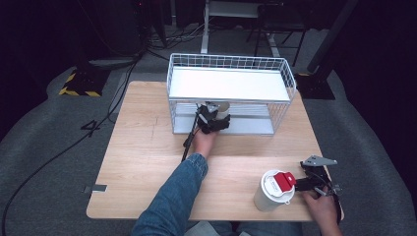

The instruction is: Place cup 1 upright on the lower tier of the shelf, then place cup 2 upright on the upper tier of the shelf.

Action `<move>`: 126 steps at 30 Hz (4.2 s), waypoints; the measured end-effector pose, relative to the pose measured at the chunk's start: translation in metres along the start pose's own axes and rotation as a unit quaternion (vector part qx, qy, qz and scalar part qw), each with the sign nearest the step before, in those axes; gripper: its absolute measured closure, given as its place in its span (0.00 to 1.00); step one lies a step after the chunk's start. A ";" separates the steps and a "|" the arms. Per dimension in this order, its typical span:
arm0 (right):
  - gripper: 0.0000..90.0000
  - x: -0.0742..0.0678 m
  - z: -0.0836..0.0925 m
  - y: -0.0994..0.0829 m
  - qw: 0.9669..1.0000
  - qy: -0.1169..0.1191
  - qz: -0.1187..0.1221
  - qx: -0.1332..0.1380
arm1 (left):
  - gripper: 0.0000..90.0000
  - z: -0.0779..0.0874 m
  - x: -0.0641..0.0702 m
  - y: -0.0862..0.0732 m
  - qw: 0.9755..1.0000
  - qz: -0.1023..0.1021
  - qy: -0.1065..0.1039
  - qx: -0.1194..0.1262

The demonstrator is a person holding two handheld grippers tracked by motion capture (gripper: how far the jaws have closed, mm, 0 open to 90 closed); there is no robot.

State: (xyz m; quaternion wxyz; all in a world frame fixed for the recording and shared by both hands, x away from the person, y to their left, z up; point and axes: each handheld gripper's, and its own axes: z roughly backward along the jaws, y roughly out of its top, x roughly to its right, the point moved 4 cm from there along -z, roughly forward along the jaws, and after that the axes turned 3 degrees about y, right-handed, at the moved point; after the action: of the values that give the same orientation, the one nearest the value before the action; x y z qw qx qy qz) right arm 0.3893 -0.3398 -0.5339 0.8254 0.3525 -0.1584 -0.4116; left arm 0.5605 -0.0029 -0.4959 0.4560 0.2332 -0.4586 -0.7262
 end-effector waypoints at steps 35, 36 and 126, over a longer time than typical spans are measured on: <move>0.01 0.000 0.000 0.000 1.000 0.000 0.000 0.000 | 0.13 0.005 0.002 0.003 1.000 0.004 0.007 -0.001; 0.01 0.000 0.000 0.000 1.000 0.000 0.000 0.000 | 0.12 0.007 0.003 0.003 1.000 0.007 0.002 -0.003; 0.01 0.000 -0.001 0.001 1.000 0.002 -0.001 -0.001 | 0.16 0.232 -0.068 -0.094 0.995 -0.057 0.010 -0.080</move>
State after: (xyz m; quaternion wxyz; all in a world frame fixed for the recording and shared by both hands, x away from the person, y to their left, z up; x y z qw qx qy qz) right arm 0.3903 -0.3386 -0.5338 0.8259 0.3527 -0.1556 -0.4115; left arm 0.3744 0.1773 -0.4748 0.4357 0.2289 -0.3801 -0.7831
